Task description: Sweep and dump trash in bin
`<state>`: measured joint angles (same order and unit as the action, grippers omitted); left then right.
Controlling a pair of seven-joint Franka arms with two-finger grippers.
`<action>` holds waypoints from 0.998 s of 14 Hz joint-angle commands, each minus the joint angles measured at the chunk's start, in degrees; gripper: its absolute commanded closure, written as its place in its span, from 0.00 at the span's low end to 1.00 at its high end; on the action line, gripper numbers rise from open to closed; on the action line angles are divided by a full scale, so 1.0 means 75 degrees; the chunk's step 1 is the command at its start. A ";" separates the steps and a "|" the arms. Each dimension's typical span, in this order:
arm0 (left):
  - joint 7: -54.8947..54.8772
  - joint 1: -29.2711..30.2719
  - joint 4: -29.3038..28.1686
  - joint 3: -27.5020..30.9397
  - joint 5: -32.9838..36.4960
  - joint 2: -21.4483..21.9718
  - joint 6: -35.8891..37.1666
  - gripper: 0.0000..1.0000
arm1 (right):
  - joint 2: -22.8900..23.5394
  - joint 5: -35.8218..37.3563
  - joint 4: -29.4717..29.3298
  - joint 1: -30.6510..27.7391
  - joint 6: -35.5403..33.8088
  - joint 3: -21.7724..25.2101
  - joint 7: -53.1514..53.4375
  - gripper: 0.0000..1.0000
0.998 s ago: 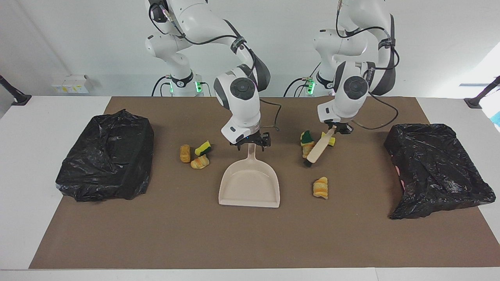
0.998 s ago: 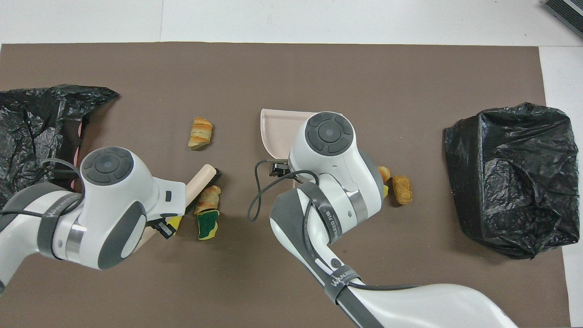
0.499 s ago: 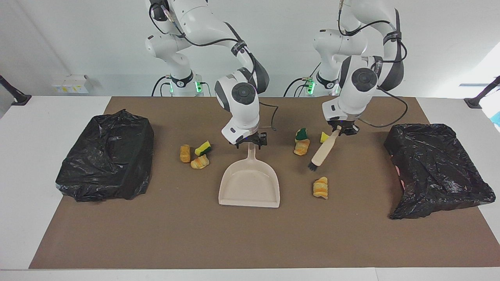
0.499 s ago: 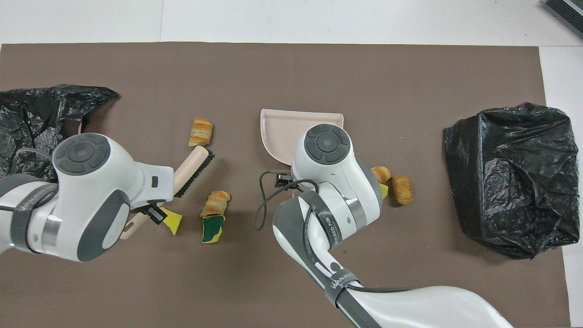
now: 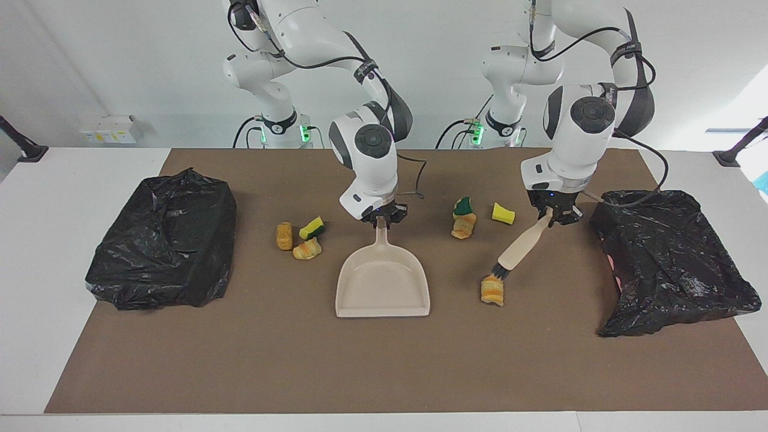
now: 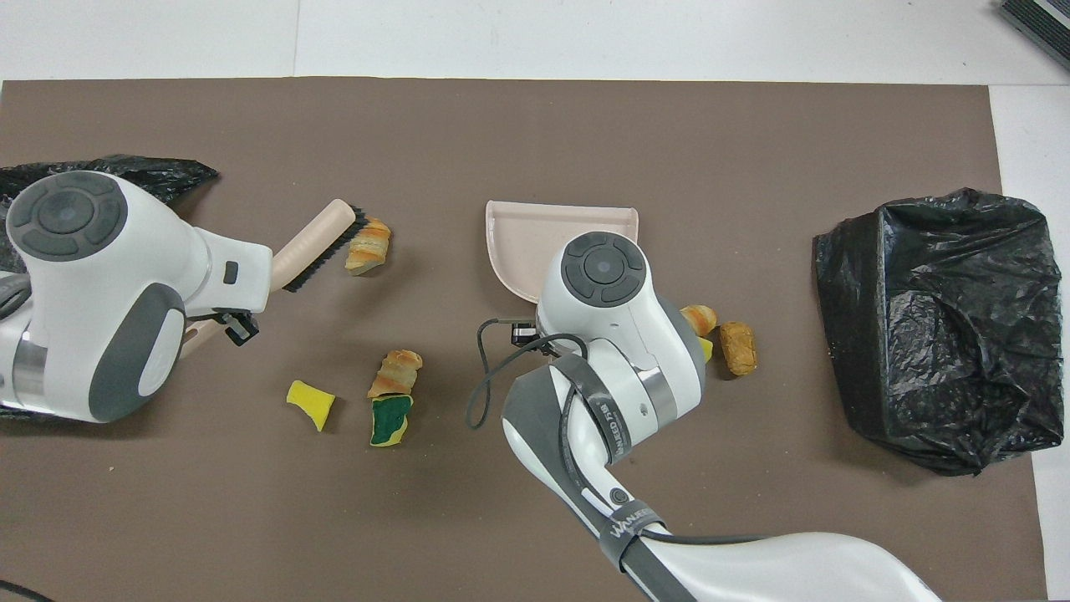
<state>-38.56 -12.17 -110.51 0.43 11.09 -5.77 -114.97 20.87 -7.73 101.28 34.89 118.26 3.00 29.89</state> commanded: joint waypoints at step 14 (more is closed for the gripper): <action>-0.1326 -0.0042 0.0242 -0.0069 0.1439 -0.1634 -0.1932 1.00 | -0.1774 0.0597 0.0839 -0.0937 -0.1636 0.0010 -0.9161 1.00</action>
<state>-46.71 -12.11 -103.79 -0.59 20.96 -21.06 -127.57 10.25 -4.21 103.97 28.26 104.65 3.50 -32.19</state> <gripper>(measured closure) 0.736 0.683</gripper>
